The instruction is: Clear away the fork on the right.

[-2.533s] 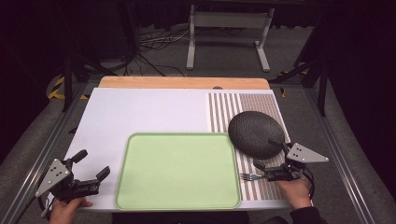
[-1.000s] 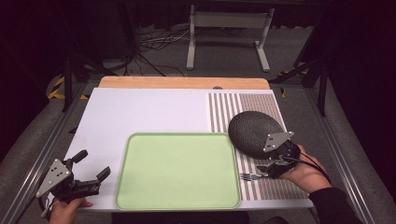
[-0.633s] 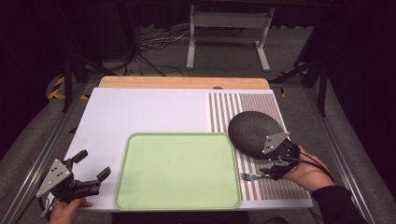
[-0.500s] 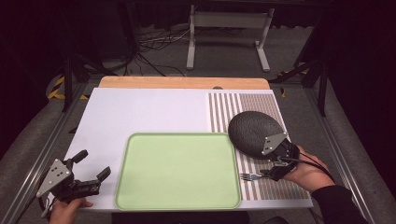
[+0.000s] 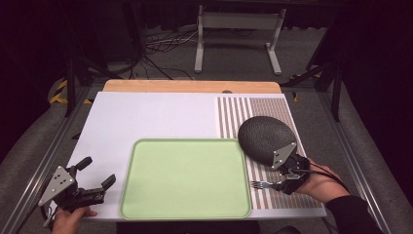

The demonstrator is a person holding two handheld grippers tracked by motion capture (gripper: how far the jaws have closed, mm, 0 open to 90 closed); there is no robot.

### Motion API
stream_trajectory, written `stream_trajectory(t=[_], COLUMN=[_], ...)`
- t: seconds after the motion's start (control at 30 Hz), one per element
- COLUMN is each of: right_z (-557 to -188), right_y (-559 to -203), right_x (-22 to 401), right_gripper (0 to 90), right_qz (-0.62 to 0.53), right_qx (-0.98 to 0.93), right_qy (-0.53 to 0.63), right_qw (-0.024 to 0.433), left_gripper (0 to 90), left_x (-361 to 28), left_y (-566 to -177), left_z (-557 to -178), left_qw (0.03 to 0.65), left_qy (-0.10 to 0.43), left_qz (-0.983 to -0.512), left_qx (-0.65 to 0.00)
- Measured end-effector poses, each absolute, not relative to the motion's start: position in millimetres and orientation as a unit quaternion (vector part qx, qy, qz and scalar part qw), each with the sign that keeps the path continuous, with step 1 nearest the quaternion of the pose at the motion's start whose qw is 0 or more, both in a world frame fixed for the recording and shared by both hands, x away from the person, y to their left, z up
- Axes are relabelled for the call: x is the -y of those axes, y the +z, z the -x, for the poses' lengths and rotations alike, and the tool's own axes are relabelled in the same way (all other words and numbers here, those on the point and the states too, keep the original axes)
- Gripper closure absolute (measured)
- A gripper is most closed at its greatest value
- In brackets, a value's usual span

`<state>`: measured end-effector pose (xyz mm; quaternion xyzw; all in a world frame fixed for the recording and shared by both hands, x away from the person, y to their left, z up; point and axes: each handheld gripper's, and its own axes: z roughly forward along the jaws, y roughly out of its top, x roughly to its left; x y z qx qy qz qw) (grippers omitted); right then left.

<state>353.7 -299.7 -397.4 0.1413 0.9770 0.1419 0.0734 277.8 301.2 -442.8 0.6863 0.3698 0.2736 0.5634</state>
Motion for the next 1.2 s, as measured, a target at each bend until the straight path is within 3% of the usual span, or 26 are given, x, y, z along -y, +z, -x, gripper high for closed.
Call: stream_trajectory(t=[0.4, 0.9, 1.2], right_z=[-356, -358, -359], right_y=[-406, -412, -413], right_x=[307, 311, 311], right_gripper=[49.4, 72.6, 77.5], right_qz=[-0.12, -0.071, -0.048], right_qx=[-0.988, -0.996, -0.998], right_qy=[0.095, 0.04, 0.039], right_qw=[0.035, 0.035, 0.025], left_gripper=[0.1, 0.1, 0.1], left_x=[-302, -301, -301], left_y=[-443, -443, -443], left_z=[-278, -278, -278], left_qw=[0.563, 0.563, 0.563], left_qy=[0.272, 0.272, 0.273], left_qz=[-0.686, -0.686, -0.686], left_qx=[-0.371, -0.372, -0.371])
